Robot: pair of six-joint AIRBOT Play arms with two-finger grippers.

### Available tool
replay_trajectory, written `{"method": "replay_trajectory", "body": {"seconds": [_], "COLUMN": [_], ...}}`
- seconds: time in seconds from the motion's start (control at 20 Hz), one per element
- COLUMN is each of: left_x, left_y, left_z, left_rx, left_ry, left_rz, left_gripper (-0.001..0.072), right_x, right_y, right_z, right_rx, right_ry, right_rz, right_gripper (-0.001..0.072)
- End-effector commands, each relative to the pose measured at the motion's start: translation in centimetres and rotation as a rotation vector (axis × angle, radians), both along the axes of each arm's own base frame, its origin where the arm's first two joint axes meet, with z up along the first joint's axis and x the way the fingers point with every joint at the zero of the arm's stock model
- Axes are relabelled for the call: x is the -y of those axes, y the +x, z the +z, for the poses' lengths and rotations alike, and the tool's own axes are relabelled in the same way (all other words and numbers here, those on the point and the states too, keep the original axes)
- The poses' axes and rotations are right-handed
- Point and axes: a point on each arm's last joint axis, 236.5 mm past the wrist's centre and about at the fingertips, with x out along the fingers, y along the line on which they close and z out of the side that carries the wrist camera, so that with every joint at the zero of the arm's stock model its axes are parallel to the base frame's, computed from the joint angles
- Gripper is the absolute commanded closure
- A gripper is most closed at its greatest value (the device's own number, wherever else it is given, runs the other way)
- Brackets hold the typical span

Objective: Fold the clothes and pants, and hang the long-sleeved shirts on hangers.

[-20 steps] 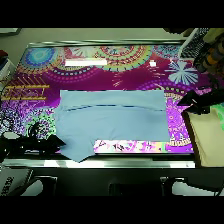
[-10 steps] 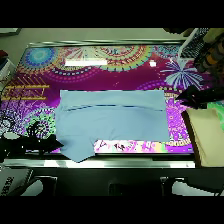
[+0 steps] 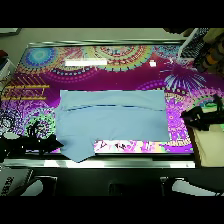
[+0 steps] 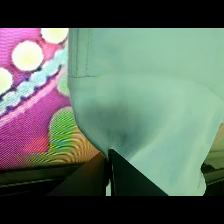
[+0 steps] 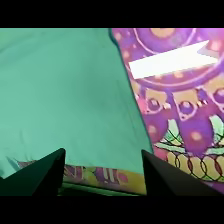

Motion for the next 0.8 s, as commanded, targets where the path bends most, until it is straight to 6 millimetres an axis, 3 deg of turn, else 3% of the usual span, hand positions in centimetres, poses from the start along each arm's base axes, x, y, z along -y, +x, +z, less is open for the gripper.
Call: {"method": "replay_trajectory", "body": {"seconds": [0.0, 0.25, 0.45, 0.6, 0.65, 0.75], "left_x": [0.0, 0.0, 0.0, 0.0, 0.0, 0.0], "left_y": [0.0, 0.0, 0.0, 0.0, 0.0, 0.0], "left_z": [0.0, 0.0, 0.0, 0.0, 0.0, 0.1], "left_rx": [0.001, 0.001, 0.001, 0.001, -0.001, -0.003], "left_ry": [0.001, 0.0, 0.0, 0.0, 0.0, -0.002], "left_rz": [0.001, 0.001, 0.001, 0.002, 0.004, 0.002], "left_gripper": [0.0691, 0.0691, 0.0691, 0.0691, 0.0691, 0.0691], "right_x": [-1.4, -3.3, -3.9, -5.7, -6.2, -6.6], "right_y": [-3.9, -6.4, -6.5, -6.6, -6.6, -6.4], "right_z": [-5.0, -7.7, -8.4, -9.1, -9.2, -9.4], "right_rx": [-0.091, -0.135, -0.134, -0.137, -0.139, -0.14], "right_ry": [0.014, 0.046, 0.058, 0.067, 0.059, 0.045], "right_rz": [0.018, 0.024, -0.004, 0.022, 0.046, 0.059], "right_gripper": [0.0169, 0.017, 0.0182, 0.0197, 0.0236, 0.05]}}
